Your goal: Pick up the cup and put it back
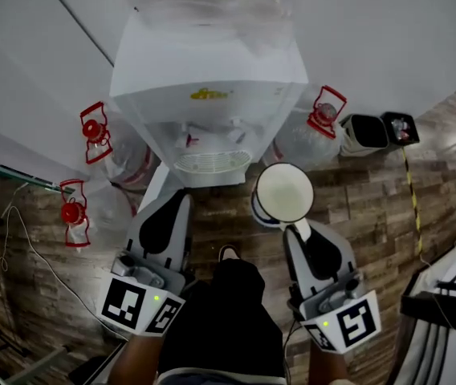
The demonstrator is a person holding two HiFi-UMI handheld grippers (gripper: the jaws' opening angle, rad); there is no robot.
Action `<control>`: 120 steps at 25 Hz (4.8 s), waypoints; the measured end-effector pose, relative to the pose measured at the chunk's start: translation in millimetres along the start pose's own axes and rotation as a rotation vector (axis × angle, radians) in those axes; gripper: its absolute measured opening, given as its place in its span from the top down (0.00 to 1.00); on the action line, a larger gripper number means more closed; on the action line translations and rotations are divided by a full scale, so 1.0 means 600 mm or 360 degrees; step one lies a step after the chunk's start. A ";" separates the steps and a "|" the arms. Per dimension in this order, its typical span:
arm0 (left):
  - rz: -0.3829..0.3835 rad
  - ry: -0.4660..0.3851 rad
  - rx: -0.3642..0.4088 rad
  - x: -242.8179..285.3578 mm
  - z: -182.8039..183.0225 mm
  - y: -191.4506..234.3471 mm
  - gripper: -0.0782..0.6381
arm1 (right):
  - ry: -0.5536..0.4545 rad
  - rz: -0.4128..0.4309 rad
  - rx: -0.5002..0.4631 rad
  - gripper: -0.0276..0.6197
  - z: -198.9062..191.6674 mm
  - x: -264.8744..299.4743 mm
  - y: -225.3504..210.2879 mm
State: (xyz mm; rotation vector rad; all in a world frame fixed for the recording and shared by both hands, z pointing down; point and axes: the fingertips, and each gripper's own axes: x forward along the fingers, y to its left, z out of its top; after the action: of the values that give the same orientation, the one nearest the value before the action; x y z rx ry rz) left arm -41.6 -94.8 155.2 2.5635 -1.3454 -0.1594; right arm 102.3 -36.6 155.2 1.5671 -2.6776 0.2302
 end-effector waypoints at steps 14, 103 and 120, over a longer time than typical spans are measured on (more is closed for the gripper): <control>-0.0077 -0.0101 0.0138 0.029 -0.285 0.097 0.88 | -0.0065 0.0116 -0.0109 0.85 -0.282 0.087 -0.013; 0.0122 0.0225 0.0133 0.112 -0.801 0.295 0.88 | 0.0254 -0.0247 0.0022 0.85 -1.003 0.496 -0.174; 0.0167 0.0258 0.0060 0.149 -0.829 0.316 0.88 | 0.0326 -0.0173 -0.0039 0.85 -1.008 0.535 -0.163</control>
State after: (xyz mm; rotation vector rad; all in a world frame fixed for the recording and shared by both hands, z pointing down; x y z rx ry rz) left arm -38.3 -191.2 686.3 2.4675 -1.4292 0.0910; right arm 0.1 -274.9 796.6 1.5816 -2.4256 0.3332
